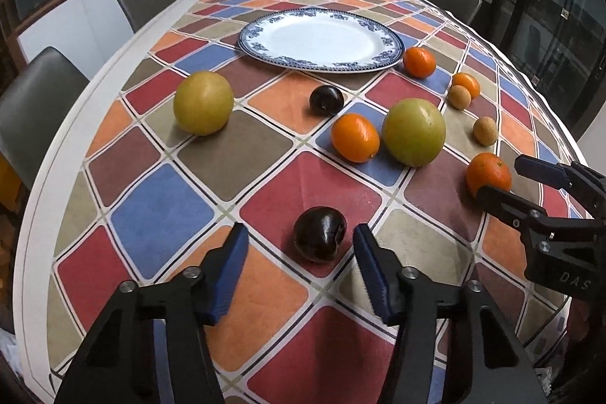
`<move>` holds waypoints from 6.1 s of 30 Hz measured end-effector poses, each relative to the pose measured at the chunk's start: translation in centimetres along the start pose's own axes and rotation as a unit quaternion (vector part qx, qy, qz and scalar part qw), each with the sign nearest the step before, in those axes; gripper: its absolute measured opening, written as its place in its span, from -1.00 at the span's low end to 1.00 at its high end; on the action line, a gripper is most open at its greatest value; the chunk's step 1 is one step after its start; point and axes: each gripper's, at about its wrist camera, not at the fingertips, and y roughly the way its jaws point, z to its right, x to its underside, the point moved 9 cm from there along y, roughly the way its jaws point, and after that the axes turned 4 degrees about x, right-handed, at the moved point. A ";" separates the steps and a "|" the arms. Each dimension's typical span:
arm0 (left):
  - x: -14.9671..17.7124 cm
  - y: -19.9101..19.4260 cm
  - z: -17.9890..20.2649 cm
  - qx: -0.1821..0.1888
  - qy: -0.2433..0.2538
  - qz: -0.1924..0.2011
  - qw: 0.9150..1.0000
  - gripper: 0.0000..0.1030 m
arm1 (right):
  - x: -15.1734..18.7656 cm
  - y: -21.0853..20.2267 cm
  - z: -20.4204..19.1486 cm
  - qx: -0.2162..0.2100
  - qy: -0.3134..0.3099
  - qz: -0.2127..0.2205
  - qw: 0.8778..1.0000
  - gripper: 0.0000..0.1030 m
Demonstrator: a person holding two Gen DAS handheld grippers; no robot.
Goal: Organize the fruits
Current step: 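Grasp the dark plum with the left tool while the right tool grasps an orange, then carry the plum and orange to the white plate and release both, then withdraw both tools from the plate toward the remaining fruits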
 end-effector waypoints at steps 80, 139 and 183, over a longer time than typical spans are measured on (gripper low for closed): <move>-19.3 3.4 -1.9 0.031 0.051 0.055 0.997 -0.46 | -19.1 4.6 -0.7 -0.079 -0.056 0.040 0.995 -0.18; -22.6 4.9 -2.6 0.032 0.029 0.012 0.999 -0.12 | -22.3 9.4 1.9 -0.035 -0.058 -0.020 0.998 -0.03; -6.8 -3.7 1.3 0.018 0.101 0.069 0.992 0.26 | -7.1 -2.7 2.4 0.043 -0.032 0.031 0.998 0.14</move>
